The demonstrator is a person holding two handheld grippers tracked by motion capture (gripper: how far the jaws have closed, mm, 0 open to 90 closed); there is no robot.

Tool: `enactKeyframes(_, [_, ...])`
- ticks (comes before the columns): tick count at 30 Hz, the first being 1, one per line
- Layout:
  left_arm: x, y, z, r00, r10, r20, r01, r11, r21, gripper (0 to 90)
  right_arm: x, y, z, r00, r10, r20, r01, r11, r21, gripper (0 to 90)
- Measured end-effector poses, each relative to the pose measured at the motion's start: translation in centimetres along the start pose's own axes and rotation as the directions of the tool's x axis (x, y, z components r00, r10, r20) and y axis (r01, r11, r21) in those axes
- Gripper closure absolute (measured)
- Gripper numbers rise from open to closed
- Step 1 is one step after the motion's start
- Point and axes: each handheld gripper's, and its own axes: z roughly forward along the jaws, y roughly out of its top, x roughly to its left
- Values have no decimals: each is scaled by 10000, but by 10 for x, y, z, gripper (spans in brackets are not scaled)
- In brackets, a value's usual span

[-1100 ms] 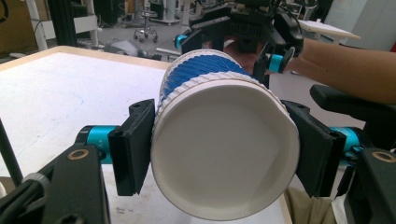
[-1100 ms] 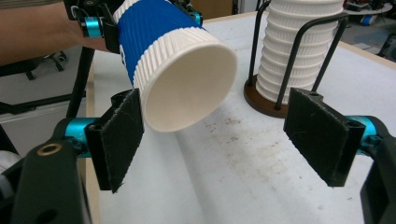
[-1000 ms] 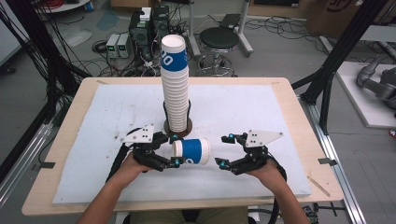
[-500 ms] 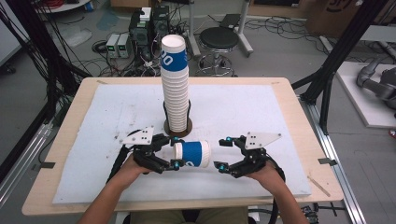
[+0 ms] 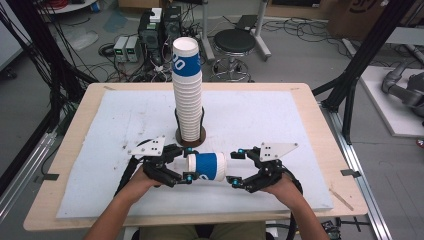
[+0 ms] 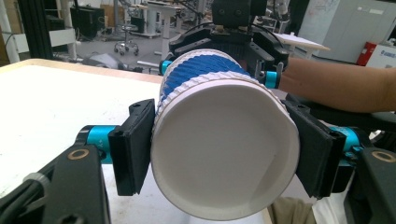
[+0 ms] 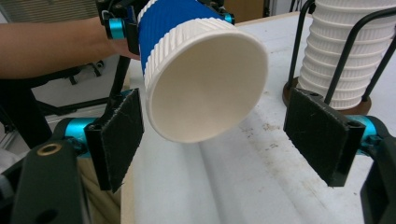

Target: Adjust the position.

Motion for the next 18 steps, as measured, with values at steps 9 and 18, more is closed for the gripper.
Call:
enactKeyframes(9, [-1,0,2,9998,33,191,-32,10000,-40,304,0,1,2,9999,20,-166,-21,10000,-47,199])
enactKeyframes(18, [-2,-1,5,9972,40,743,-17,9995,-316,310,3,1,9,9968,148,-781,-153,9999,-58,181])
